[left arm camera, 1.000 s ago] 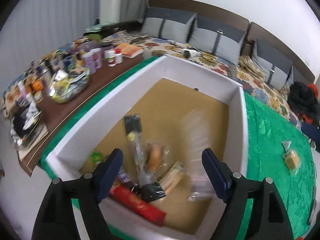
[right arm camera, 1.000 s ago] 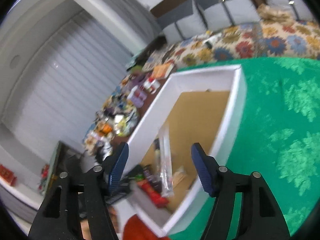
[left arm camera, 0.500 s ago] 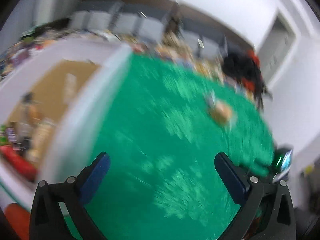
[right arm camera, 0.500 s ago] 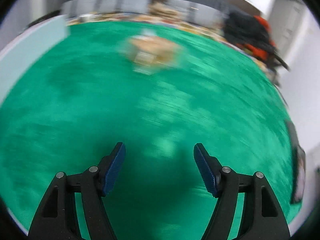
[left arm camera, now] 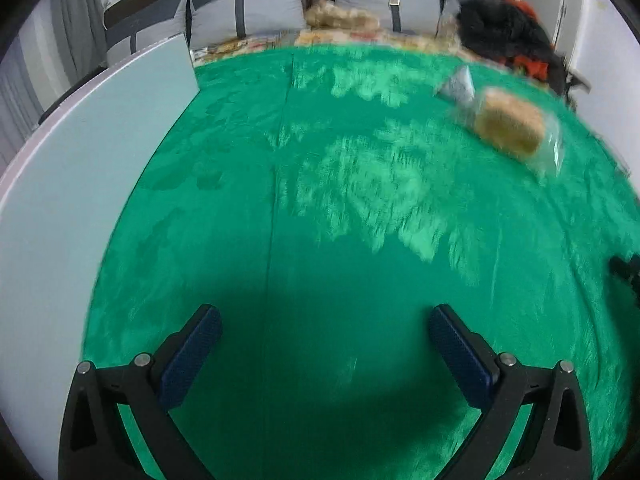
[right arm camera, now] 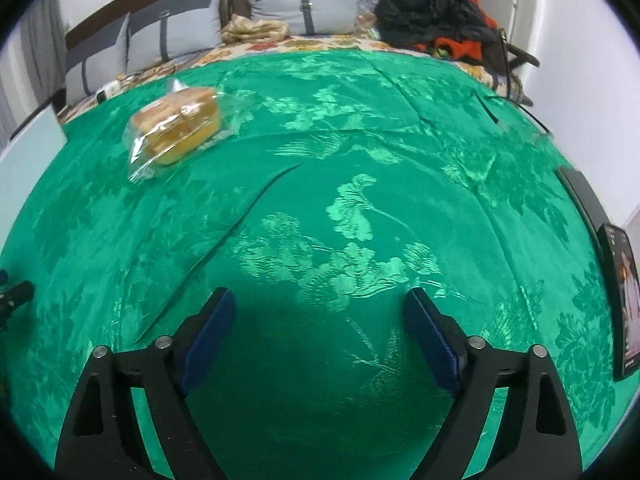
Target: Organize snacks
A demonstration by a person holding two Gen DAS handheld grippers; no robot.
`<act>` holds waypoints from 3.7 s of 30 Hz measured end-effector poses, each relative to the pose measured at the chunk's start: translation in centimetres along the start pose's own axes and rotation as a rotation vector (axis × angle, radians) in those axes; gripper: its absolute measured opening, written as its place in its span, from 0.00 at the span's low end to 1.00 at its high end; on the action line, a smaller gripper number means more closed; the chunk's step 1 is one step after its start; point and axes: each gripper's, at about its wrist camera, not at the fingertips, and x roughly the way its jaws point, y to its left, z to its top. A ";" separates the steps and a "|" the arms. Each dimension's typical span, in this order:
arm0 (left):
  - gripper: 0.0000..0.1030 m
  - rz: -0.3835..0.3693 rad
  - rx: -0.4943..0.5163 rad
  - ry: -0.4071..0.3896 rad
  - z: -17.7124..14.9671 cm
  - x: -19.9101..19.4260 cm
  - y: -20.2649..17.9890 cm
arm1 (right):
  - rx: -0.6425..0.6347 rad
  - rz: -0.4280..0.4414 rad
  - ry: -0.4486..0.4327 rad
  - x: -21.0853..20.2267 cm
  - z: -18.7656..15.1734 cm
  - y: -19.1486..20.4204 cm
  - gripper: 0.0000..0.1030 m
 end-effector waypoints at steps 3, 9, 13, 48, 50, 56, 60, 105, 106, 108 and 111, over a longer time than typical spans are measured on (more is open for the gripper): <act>1.00 -0.003 -0.013 -0.027 0.0 0.2 0.4 | -0.001 -0.007 0.001 0.0 -0.1 0.1 0.88; 1.00 -0.001 -0.012 -0.026 0.2 0.5 0.3 | 0.000 -0.006 0.000 0.0 -0.1 0.1 0.89; 1.00 -0.002 -0.013 -0.026 0.2 0.5 0.3 | 0.000 -0.006 0.000 0.0 -0.1 0.1 0.89; 1.00 -0.002 -0.013 -0.026 0.1 0.4 0.3 | 0.006 -0.001 -0.003 0.1 -0.1 0.2 0.90; 1.00 -0.002 -0.013 -0.026 0.1 0.4 0.4 | 0.005 -0.002 -0.004 0.1 -0.1 0.2 0.90; 1.00 -0.002 -0.013 -0.027 0.1 0.4 0.4 | -0.018 0.140 -0.035 -0.7 1.7 -0.3 0.88; 1.00 -0.002 -0.013 -0.027 0.1 0.4 0.4 | -0.112 0.304 -0.143 -2.5 9.0 1.5 0.89; 1.00 -0.003 -0.009 -0.027 0.0 0.8 0.1 | -0.083 0.076 -0.018 4.1 1.2 0.8 0.84; 1.00 -0.003 -0.009 -0.027 0.0 0.8 0.1 | -0.090 0.068 -0.016 4.1 1.2 0.9 0.85; 1.00 -0.003 -0.009 -0.027 0.0 0.7 0.2 | -0.089 0.073 -0.014 4.0 1.2 0.9 0.86; 1.00 -0.003 -0.009 -0.027 0.0 0.7 0.2 | -0.090 0.074 -0.013 4.1 1.3 0.9 0.86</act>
